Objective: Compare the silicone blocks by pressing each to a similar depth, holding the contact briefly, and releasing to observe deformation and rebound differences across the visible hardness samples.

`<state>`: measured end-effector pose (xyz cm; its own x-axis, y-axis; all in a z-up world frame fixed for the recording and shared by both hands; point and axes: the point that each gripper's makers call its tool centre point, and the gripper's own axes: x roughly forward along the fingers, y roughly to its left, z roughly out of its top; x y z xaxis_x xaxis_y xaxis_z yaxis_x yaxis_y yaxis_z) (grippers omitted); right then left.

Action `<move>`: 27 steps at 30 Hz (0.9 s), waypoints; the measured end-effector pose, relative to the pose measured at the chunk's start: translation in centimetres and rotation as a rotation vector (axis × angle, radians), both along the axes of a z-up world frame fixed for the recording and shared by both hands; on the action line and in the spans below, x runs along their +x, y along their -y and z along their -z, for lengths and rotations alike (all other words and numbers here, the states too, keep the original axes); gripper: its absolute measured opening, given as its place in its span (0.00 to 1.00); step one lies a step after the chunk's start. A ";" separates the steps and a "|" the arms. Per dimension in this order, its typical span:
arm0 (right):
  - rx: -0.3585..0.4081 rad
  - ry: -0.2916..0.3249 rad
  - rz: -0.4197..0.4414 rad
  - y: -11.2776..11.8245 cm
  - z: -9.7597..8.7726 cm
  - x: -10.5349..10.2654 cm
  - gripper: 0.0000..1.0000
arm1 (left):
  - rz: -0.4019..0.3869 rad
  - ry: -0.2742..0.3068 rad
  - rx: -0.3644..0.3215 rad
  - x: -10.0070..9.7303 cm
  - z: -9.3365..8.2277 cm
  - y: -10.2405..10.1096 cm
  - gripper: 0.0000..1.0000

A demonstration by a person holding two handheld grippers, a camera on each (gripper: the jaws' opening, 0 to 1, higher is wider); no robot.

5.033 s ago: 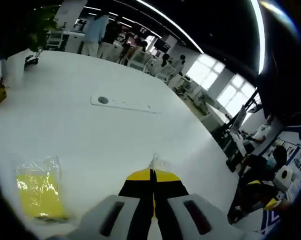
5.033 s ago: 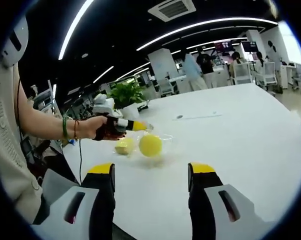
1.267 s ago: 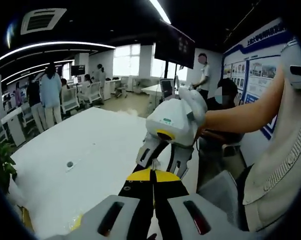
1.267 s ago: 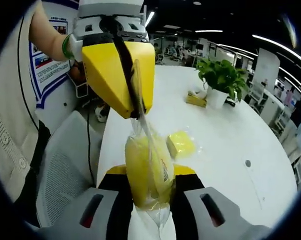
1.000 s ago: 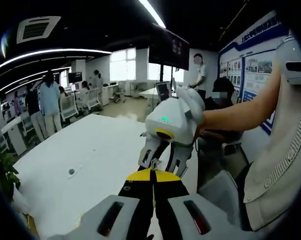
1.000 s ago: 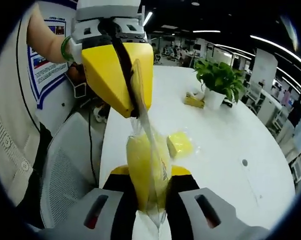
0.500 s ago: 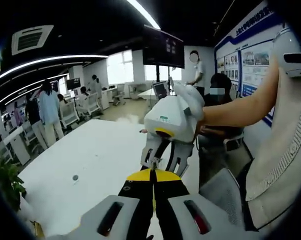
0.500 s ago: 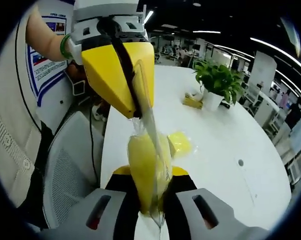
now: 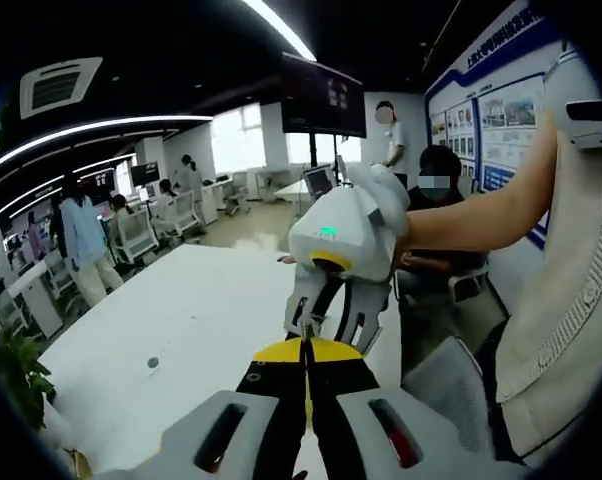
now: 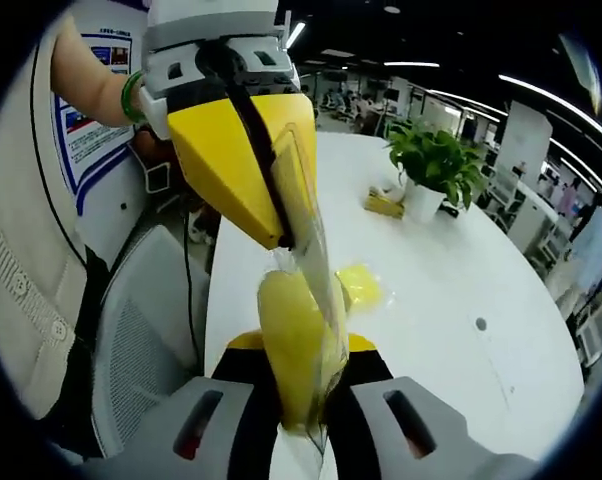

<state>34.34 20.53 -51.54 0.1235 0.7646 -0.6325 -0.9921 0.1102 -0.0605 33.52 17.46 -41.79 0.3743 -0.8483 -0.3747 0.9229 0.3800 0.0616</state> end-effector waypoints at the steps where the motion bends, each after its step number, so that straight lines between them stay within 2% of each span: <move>1: -0.002 0.004 0.000 0.0 0.1 0.0 0.10 | -0.001 -0.001 0.003 0.0 0.1 0.0 0.00; 7: 0.006 0.002 0.003 -0.2 -0.2 0.0 0.10 | -0.004 0.003 -0.004 0.2 0.0 0.0 0.00; 14: 0.014 0.020 0.003 0.0 -0.9 0.0 0.10 | -0.008 -0.018 -0.048 0.3 -0.5 0.2 0.00; 27: 0.034 0.007 0.005 0.2 -0.9 -0.1 0.10 | -0.032 -0.002 -0.040 0.4 -0.5 0.4 0.00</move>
<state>34.27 20.38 -50.62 0.1316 0.7851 -0.6053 -0.9911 0.1171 -0.0636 33.89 17.07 -41.27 0.4009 -0.8500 -0.3417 0.9103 0.4116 0.0441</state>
